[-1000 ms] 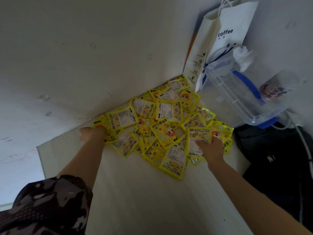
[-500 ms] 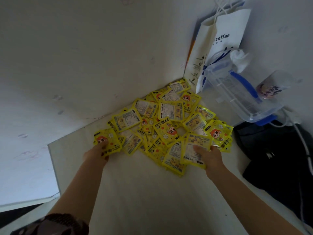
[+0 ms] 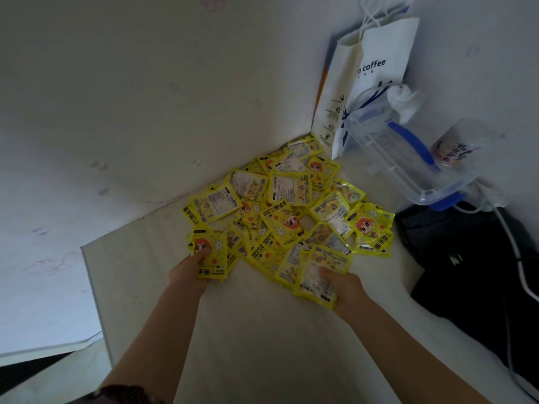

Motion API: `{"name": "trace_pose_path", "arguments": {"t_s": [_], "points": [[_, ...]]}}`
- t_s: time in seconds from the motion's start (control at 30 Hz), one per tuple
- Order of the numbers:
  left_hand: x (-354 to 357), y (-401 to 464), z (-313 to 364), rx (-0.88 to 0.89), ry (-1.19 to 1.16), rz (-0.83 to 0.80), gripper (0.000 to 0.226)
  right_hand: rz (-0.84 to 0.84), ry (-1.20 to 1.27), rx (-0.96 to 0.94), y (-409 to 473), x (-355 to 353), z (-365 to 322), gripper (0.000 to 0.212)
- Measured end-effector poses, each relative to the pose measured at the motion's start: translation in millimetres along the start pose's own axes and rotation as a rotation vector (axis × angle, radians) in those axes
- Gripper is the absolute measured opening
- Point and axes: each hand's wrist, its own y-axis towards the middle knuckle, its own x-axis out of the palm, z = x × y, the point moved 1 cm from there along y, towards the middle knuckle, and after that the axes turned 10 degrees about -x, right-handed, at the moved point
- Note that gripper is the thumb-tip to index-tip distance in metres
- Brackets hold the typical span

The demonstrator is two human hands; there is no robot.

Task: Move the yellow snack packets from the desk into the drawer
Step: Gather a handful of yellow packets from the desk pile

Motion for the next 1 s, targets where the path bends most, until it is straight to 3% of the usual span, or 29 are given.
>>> {"name": "trace_pose_path", "arguments": {"t_s": [0.5,1.0], "points": [[14,1,9,-0.076,0.004,0.022,0.047,0.008,-0.013,0.023,3,11,-2,0.045],[-1,0,5,-0.042,0.021,0.069,0.049,-0.026,0.088,0.119,2,18,-2,0.02]]}}
